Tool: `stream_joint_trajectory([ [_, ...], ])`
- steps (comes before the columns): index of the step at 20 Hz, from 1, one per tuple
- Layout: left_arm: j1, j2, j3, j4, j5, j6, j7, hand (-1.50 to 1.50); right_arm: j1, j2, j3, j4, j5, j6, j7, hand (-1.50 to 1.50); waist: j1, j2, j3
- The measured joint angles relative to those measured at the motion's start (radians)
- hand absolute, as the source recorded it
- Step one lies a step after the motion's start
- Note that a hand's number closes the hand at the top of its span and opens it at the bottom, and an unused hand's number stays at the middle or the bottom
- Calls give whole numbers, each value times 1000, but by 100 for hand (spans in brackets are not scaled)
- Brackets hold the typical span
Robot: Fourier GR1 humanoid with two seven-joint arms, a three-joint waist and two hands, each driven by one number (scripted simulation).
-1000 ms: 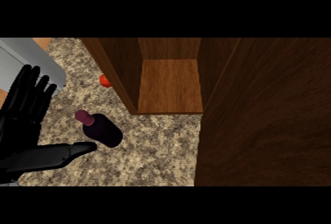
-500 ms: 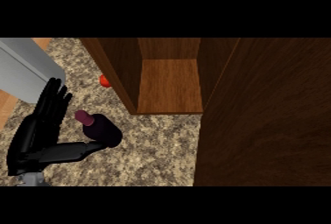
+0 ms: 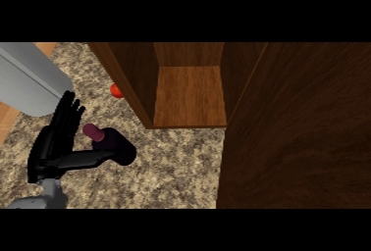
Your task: Pick up the wine, place it into the cabinet and close the cabinet
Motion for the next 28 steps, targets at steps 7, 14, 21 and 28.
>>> stream_joint_trajectory([
  [7,-23,8,35,148,12,-40,-86,-150,11,-10,-8,-3,1,-3,-4,-150,0,0,0],
  [14,-37,17,62,308,29,-104,-191,-150,23,-23,-9,-4,2,1,-13,-150,1,0,0],
  [21,-49,-2,61,449,21,-141,-297,-150,13,-23,0,-4,3,-3,-14,-150,0,0,0],
  [28,-76,-30,59,591,-1,-151,-408,-150,-3,-23,-8,-5,0,-10,-1,-150,-1,0,0],
])
